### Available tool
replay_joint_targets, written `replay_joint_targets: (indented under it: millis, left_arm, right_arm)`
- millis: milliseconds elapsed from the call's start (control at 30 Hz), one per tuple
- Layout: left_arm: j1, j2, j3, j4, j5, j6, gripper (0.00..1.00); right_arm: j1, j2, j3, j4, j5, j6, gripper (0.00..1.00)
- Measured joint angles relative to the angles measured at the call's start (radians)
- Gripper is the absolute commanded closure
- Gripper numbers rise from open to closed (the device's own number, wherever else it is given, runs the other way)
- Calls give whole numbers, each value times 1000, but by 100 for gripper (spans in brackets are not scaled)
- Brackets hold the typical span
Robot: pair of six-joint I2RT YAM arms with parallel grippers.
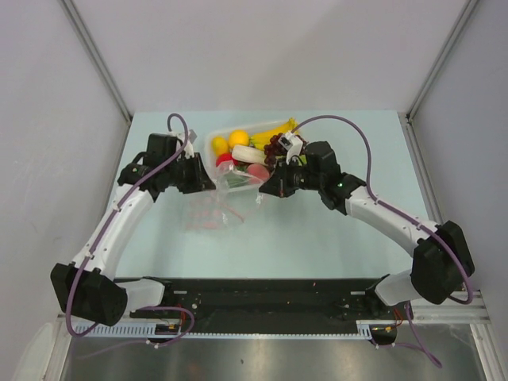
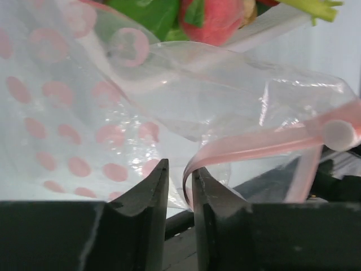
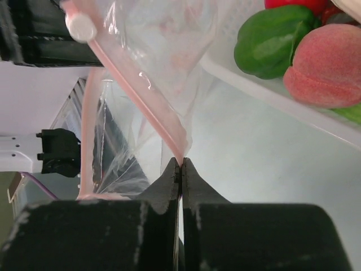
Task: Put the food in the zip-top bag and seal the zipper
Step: Open the zipper of the food storage bag.
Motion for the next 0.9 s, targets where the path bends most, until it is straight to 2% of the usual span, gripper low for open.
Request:
replay_joint_targets:
  millis: [200, 333, 467, 567, 600, 667, 700, 733, 767, 900]
  left_arm:
    - [-10, -11, 5, -62, -59, 76, 45]
    - [-13, -19, 6, -50, -28, 74, 47]
    - [-13, -42, 9, -45, 14, 76, 100]
    - [-13, -60, 14, -48, 64, 86, 100]
    - [-12, -61, 20, -53, 84, 89, 100]
    - [-11, -60, 30, -53, 118, 85, 100]
    - [-10, -58, 32, -53, 134, 80, 100]
    - [-9, -55, 36, -53, 144, 72, 100]
    - [-7, -48, 40, -50, 161, 64, 100]
    - [-3, 0, 48, -22, 195, 32, 100]
  right_arm:
    - [32, -15, 0, 43, -31, 41, 100]
    - [67, 5, 35, 70, -56, 70, 100]
    - [59, 16, 58, 77, -64, 80, 100]
    - [20, 19, 58, 73, -69, 84, 98]
    - [4, 22, 58, 71, -71, 84, 78]
    - [-21, 26, 58, 63, -80, 76, 60]
    - [-33, 28, 59, 57, -86, 68, 41]
    - [-45, 27, 59, 51, -94, 60, 33]
    - [-57, 27, 60, 46, -101, 53, 21]
    - [-124, 16, 62, 11, -127, 31, 10]
